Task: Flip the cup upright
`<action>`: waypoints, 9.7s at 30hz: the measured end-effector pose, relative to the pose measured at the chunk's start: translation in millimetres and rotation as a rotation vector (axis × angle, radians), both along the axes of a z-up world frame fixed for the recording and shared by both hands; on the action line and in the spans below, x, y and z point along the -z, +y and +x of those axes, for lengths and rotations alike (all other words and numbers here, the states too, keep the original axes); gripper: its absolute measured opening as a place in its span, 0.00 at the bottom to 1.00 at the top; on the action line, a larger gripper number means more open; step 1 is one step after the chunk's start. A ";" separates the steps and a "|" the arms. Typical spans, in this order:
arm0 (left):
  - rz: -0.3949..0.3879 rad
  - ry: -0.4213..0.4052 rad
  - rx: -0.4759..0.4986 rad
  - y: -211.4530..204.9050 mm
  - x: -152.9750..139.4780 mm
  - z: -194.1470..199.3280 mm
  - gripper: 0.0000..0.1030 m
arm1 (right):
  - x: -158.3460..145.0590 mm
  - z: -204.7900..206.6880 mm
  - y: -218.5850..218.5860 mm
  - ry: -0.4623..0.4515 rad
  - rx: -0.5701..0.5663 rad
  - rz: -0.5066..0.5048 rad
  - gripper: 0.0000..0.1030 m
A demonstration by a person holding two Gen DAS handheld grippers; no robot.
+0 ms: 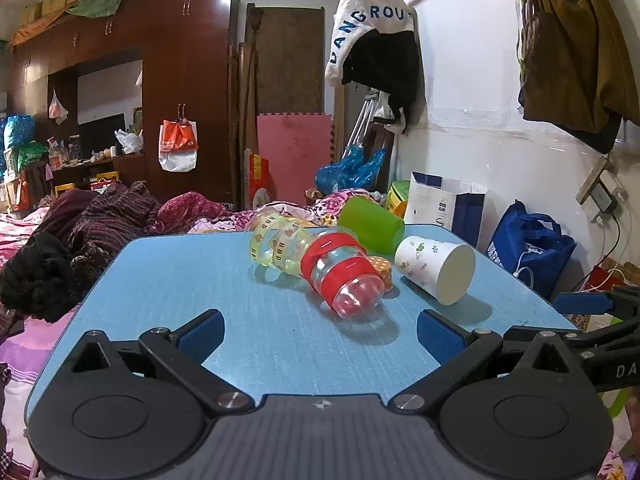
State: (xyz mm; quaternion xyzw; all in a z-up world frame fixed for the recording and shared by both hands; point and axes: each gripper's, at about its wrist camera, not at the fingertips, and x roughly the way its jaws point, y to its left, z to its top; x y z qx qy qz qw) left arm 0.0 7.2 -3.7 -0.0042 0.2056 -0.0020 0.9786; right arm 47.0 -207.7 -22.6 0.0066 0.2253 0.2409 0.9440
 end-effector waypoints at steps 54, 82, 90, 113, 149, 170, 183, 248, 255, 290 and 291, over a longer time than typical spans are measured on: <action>0.005 0.018 0.023 -2.0 2.9 1.2 1.00 | -1.1 -2.4 1.5 -0.003 -0.015 -0.006 0.99; 0.002 0.009 0.024 -1.2 4.2 2.4 1.00 | -0.7 -2.3 1.7 -0.002 -0.014 -0.007 0.99; -0.052 -0.009 0.118 10.8 4.2 25.2 1.00 | 10.7 18.4 -3.9 0.049 0.024 0.011 0.99; 0.626 0.249 1.098 -50.3 -48.2 174.8 0.93 | 11.7 74.8 -34.4 0.173 0.088 0.042 0.99; 1.217 0.245 1.549 -119.5 -1.0 212.3 0.69 | 10.7 96.5 -26.2 0.281 -0.068 -0.069 0.99; 0.866 0.329 0.764 -24.8 -85.9 114.1 0.69 | -4.7 68.7 -25.2 0.148 -0.255 0.100 0.99; 0.347 0.515 0.385 20.9 -34.7 96.2 0.69 | -8.1 51.6 0.6 0.247 -0.180 0.197 0.99; -0.312 0.192 0.415 167.6 24.9 40.3 0.71 | -32.6 55.1 134.7 0.343 -0.050 0.010 0.70; -0.319 0.088 0.389 146.1 10.4 34.0 0.71 | -31.0 17.0 105.2 -0.058 -0.052 -0.004 0.70; -0.371 -0.021 0.261 125.7 31.3 34.7 0.74 | 67.9 -9.6 114.7 -0.506 -0.023 -0.052 0.97; -0.368 -0.025 0.255 126.0 30.9 34.1 0.76 | 66.3 -10.7 111.6 -0.513 -0.025 -0.034 0.99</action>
